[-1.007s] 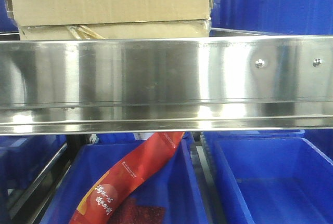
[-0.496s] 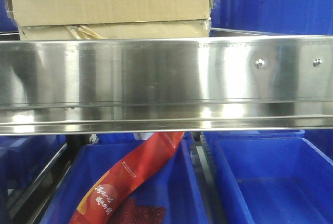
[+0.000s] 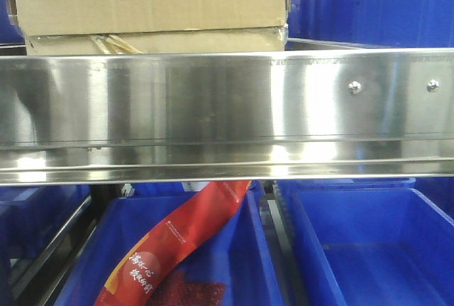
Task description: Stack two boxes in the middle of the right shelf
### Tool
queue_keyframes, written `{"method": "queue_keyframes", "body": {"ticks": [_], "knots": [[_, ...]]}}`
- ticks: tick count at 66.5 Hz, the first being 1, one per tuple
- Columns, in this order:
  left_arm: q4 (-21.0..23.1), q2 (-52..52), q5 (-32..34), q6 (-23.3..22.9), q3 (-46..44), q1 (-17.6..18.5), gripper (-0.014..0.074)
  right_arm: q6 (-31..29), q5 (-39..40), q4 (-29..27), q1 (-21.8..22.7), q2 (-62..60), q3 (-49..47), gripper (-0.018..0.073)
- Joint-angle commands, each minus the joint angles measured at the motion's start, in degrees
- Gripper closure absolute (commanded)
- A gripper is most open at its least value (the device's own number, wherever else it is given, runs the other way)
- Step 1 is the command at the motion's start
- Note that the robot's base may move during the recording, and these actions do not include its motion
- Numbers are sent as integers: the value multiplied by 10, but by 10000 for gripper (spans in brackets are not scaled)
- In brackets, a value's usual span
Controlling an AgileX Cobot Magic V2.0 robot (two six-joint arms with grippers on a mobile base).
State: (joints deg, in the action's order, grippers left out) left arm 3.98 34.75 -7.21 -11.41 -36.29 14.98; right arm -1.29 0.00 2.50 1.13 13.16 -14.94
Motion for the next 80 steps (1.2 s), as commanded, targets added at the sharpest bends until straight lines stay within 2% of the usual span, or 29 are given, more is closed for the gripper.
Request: {"method": "queue_keyframes", "body": {"ticks": [1,14,21,80], "knots": [[4,-3,11,-2,2,1,707,-18,32,-17,20,-31,49,724],[4,-3,11,-2,2,1,707,-18,25,-17,20,-132,149,724],[4,-3,12,-2,2,1,707,-13,6,-17,21,-132,149,724],[4,-2,23,-2,2,1,707,-13,5,-17,22,-132,149,724]]}}
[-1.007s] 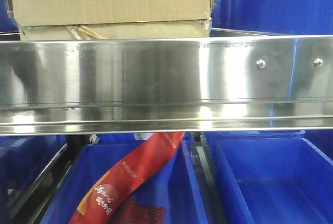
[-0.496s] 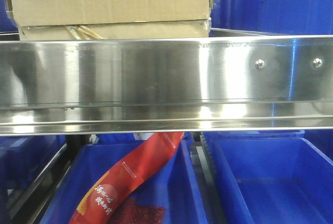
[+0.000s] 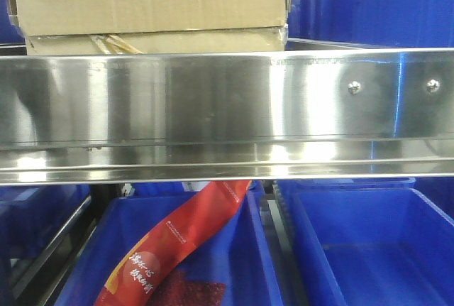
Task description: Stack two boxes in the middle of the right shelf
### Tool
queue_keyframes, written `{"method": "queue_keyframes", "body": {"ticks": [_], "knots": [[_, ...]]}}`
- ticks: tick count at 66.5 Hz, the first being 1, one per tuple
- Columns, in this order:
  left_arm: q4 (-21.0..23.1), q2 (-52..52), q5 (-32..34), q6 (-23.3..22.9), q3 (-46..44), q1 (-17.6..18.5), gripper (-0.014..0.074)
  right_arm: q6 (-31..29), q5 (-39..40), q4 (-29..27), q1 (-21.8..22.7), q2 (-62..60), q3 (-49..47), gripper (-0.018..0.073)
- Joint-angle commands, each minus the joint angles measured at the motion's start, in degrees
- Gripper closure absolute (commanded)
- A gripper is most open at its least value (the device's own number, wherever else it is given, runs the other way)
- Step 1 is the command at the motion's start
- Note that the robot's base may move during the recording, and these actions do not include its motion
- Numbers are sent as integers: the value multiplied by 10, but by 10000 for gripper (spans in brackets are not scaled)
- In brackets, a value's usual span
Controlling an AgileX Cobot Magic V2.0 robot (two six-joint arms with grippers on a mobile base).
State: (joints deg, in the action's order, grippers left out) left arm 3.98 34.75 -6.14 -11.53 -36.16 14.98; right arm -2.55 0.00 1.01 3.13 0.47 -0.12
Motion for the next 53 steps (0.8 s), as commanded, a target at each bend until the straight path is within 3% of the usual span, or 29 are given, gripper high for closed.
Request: {"method": "queue_keyframes", "body": {"ticks": [1,11,17,21,28,42,53], "knots": [[4,-2,13,0,1,1,707,-1,5,-2,2,-5,1,724],[-2,-2,9,0,4,1,707,-1,5,-2,2,-5,1,724],[-57,-26,15,0,28,-6,707,-1,5,-2,2,-5,1,724],[-82,-52,15,28,63,-25,707,-1,5,-2,2,-5,1,724],[-81,-109,15,89,128,-64,707,-1,5,-2,2,-5,1,724],[-73,-223,15,94,241,-128,707,-1,5,-2,2,-5,1,724],[-70,-307,15,94,296,-137,707,-1,5,-2,2,-5,1,724]]}}
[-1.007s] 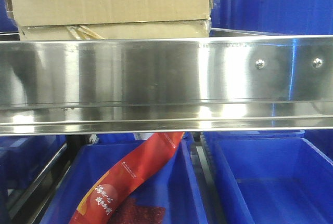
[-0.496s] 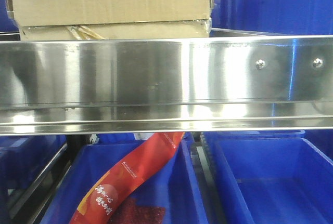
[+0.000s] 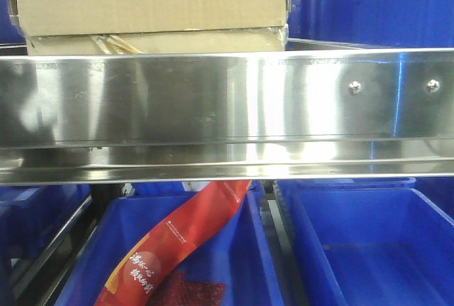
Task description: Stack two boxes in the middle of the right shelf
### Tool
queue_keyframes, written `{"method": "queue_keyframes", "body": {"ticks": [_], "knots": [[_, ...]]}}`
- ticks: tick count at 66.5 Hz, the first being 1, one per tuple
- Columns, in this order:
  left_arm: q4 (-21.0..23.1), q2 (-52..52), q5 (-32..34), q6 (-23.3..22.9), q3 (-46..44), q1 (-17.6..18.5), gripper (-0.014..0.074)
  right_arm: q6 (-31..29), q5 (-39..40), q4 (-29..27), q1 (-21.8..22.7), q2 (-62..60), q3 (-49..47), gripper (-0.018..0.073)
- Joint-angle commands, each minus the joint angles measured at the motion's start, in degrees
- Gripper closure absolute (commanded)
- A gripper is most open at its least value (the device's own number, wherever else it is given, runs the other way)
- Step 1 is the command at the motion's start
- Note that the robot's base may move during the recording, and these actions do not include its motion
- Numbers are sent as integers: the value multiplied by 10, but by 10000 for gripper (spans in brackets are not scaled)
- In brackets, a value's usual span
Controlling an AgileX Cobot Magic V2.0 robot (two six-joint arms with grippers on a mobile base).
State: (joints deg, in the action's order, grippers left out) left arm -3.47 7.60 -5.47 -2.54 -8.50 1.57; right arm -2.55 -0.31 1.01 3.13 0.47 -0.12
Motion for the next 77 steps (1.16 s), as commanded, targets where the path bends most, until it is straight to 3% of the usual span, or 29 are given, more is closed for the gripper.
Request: {"method": "queue_keyframes", "body": {"ticks": [1,9,20,27,77], "knots": [[4,-42,9,4,24,-3,707,-1,8,-2,2,-5,1,724],[6,-76,9,4,57,-3,707,-1,8,-2,2,-5,1,724],[8,-76,66,4,85,-5,707,-1,8,-2,2,-5,1,724],[8,-76,42,4,85,-5,707,-1,8,-2,2,-5,1,724],[8,-76,48,4,85,-5,707,-1,8,-2,2,-5,1,724]]}}
